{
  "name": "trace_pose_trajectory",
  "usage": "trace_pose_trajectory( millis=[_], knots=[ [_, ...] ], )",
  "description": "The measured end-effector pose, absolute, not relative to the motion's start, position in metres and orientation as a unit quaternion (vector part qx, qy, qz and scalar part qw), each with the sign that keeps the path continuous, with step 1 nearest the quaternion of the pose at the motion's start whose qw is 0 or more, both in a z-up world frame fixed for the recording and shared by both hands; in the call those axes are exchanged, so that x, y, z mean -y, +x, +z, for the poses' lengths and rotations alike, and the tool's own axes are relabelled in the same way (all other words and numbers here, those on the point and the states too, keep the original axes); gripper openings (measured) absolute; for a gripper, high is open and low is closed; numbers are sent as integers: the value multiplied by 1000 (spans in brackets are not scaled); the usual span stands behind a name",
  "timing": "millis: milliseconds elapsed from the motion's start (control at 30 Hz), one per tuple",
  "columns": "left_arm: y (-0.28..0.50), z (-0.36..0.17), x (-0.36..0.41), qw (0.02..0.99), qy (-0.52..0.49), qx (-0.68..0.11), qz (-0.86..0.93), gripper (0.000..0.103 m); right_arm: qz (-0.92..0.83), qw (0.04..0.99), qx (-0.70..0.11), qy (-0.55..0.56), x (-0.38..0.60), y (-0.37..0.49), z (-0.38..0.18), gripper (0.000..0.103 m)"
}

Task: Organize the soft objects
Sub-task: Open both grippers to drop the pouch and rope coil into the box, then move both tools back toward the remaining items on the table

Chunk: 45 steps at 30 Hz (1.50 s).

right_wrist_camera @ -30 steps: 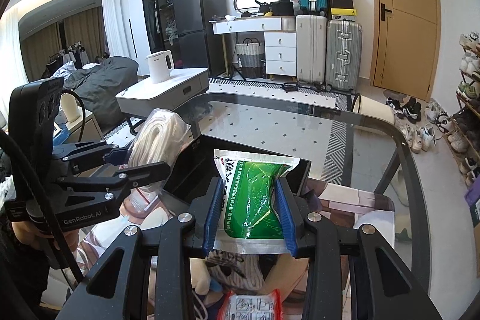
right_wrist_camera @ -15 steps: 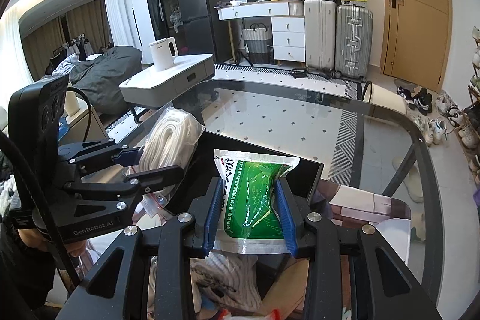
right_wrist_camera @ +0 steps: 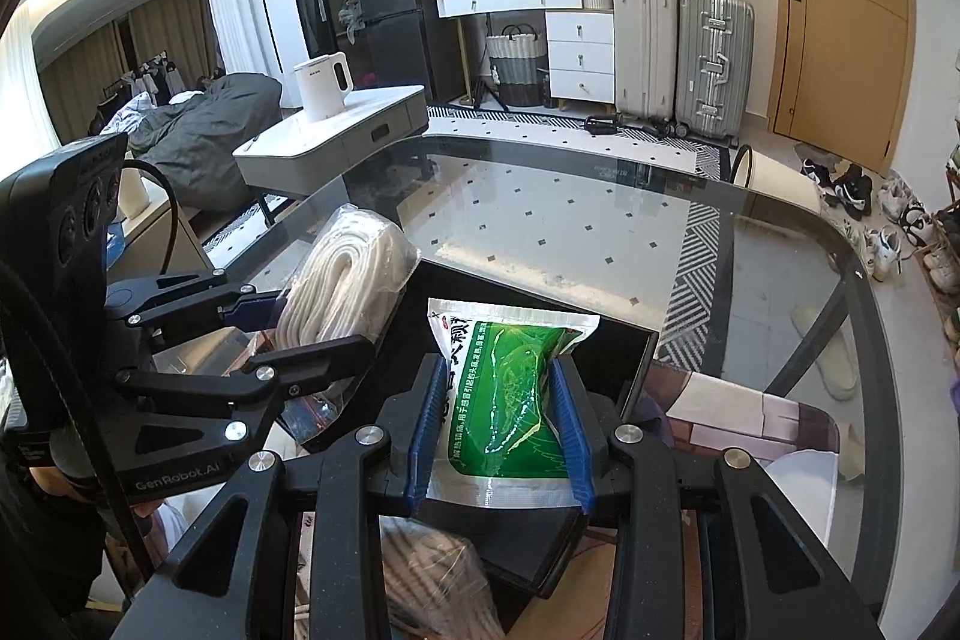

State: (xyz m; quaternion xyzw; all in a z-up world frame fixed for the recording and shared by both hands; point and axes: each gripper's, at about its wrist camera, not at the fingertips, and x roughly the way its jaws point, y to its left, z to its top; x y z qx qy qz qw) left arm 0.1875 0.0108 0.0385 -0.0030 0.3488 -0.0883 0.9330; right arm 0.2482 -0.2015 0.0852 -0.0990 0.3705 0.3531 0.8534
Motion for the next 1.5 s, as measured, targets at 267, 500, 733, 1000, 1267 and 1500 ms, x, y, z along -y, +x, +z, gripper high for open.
trace_pose_trajectory(
  millis=[267,500,733,1000,1267,1500],
  knots=[
    [195,30,-7,928,0,-360,-95,36,352,850,-378,-106,195,254,76,36],
    [198,26,-4,927,4,-361,-101,37,351,847,-383,-113,192,257,70,37],
    [192,31,-8,929,-1,-356,-98,57,351,857,-363,-107,198,251,79,57],
    [169,44,-18,940,-10,-331,-78,100,346,872,-333,-92,219,235,95,101],
    [140,57,-33,953,-35,-295,-58,103,323,887,-318,-87,241,208,104,102],
    [116,59,-37,956,-38,-287,-50,103,307,895,-313,-81,259,183,107,102]
  ],
)
